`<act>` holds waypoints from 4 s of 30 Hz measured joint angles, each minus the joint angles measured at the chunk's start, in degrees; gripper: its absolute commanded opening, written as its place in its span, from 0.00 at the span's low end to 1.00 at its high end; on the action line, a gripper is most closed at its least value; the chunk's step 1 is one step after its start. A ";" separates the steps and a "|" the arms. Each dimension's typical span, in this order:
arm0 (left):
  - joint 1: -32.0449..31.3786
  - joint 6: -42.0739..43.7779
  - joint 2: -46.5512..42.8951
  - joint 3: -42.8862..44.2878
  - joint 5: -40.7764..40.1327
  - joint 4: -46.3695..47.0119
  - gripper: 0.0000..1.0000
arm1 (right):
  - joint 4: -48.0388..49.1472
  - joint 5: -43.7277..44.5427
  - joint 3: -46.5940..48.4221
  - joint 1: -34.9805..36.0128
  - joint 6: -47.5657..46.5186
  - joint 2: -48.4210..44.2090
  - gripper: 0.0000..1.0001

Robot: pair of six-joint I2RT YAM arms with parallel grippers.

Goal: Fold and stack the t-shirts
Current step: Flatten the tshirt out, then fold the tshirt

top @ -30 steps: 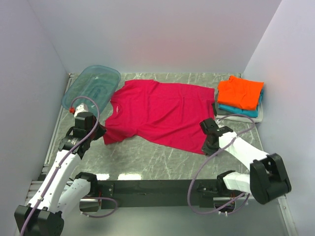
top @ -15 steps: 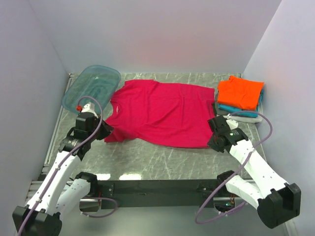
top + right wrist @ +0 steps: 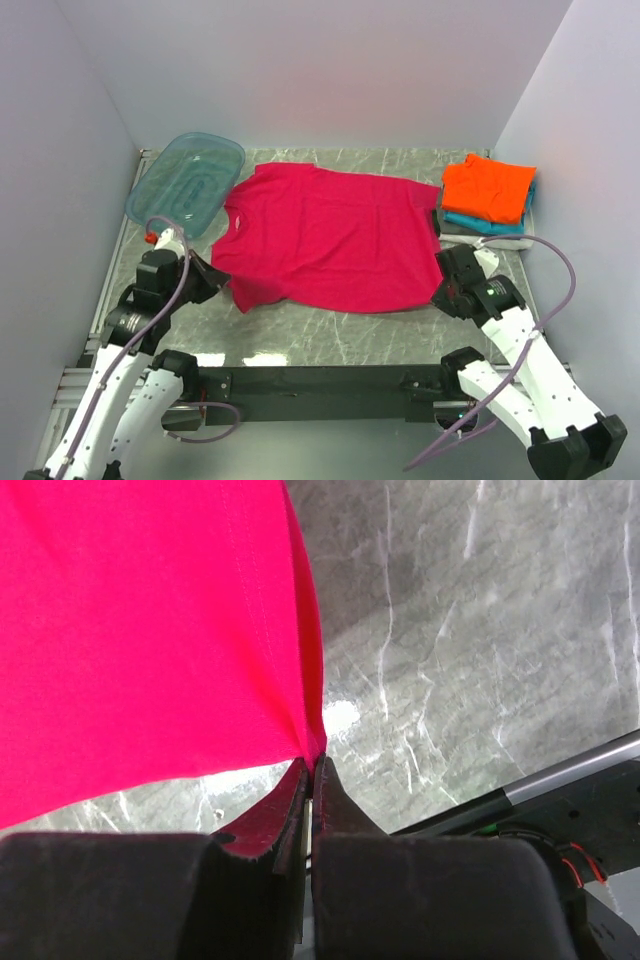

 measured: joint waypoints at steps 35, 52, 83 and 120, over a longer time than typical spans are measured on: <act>0.00 -5.51 1.18 1.33 0.33 -5.14 0.01 | 3.61 -2.10 -0.02 -0.11 -3.67 5.27 0.00; 0.68 1.01 31.30 11.96 -4.24 14.88 0.01 | 20.17 -2.51 10.91 -9.84 -14.75 32.15 0.00; 6.47 7.28 58.62 28.72 -1.09 24.00 0.44 | 24.09 1.18 21.42 -14.45 -20.72 48.26 0.27; 3.50 -1.36 41.05 -5.40 -7.63 34.14 0.61 | 41.03 -26.93 43.98 28.68 -30.73 63.63 0.50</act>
